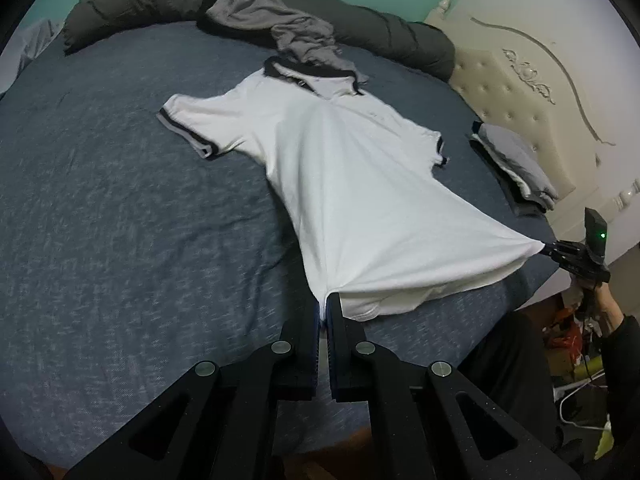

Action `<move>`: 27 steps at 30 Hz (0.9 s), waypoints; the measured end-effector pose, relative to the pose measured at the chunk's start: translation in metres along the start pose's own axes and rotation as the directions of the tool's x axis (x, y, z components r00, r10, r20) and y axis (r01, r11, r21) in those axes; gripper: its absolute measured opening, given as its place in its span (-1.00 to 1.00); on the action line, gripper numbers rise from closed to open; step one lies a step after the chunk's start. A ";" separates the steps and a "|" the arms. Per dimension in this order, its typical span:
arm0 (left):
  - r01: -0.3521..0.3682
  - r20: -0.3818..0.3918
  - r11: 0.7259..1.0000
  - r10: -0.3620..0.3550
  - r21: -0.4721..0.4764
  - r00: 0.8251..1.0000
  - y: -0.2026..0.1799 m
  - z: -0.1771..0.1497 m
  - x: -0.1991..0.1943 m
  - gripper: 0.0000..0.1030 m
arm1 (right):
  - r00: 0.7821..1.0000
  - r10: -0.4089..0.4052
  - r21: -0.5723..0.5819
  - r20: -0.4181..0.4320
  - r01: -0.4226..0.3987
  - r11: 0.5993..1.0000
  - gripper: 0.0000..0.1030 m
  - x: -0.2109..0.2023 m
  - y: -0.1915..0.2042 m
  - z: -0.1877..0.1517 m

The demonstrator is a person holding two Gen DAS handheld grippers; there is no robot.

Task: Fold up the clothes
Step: 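Hold the hem with both grippers and pull it apart to straighten it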

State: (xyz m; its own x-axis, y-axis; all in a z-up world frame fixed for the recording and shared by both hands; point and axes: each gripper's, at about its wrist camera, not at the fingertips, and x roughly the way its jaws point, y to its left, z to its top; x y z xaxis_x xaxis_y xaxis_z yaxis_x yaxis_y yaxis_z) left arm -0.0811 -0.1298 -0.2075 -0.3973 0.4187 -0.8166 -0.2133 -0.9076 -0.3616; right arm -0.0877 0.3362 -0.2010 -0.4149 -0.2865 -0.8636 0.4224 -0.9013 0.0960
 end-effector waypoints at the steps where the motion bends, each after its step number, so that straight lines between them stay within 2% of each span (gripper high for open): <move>1: -0.005 -0.009 1.000 0.005 -0.010 1.000 0.005 -0.003 0.004 -0.94 | 1.000 0.000 -0.009 -0.011 0.000 1.000 -0.94 0.005 0.003 0.000; 6: -0.038 -0.081 0.999 0.036 -0.029 0.996 0.021 -0.016 0.035 -0.94 | 0.996 0.008 -0.039 -0.091 -0.011 0.999 -0.93 0.039 0.014 -0.006; 10: -0.046 -0.114 0.998 0.041 -0.046 0.993 0.030 -0.023 0.052 -0.94 | 0.985 0.064 -0.042 -0.159 -0.071 0.997 -0.92 0.055 0.017 -0.016; 14: -0.053 -0.109 0.997 0.046 -0.056 0.993 0.035 -0.023 0.052 -0.94 | 0.979 0.128 0.001 -0.157 -0.129 0.992 -0.71 0.048 0.008 -0.024; 16: -0.058 -0.103 0.996 0.052 -0.062 0.993 0.038 -0.022 0.049 -0.94 | 0.978 0.171 0.055 -0.119 -0.166 0.985 -0.67 0.040 -0.005 -0.026; 17: -0.061 -0.100 0.996 0.055 -0.065 0.993 0.039 -0.022 0.048 -0.94 | 0.977 0.195 0.099 -0.089 -0.186 0.978 -0.55 0.035 -0.015 -0.027; 18: -0.064 -0.097 0.996 0.057 -0.068 0.994 0.041 -0.021 0.046 -0.94 | 0.978 0.195 0.130 -0.075 -0.184 0.974 -0.36 0.033 -0.022 -0.028; 19: -0.070 -0.093 0.995 0.063 -0.068 0.994 0.041 -0.021 0.045 -0.94 | 0.982 0.177 0.159 -0.070 -0.164 0.973 -0.28 0.034 -0.028 -0.027; 22: -0.077 -0.085 0.995 0.071 -0.069 0.994 0.042 -0.018 0.042 -0.94 | 0.986 0.126 0.213 -0.111 -0.100 0.972 -0.25 0.046 -0.038 -0.027; 27: -0.073 -0.079 0.995 0.068 -0.068 0.995 0.042 -0.017 0.040 -0.94 | 0.968 0.120 0.253 -0.219 -0.062 0.965 -0.24 0.079 -0.035 -0.027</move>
State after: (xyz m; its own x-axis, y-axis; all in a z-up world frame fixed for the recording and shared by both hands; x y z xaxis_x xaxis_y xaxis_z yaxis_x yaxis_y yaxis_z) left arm -0.0912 -0.1514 -0.2627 -0.3392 0.3523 -0.8723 -0.1227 -0.9359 -0.3302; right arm -0.1133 0.3540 -0.2856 -0.1747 -0.3139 -0.9333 0.2296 -0.9347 0.2714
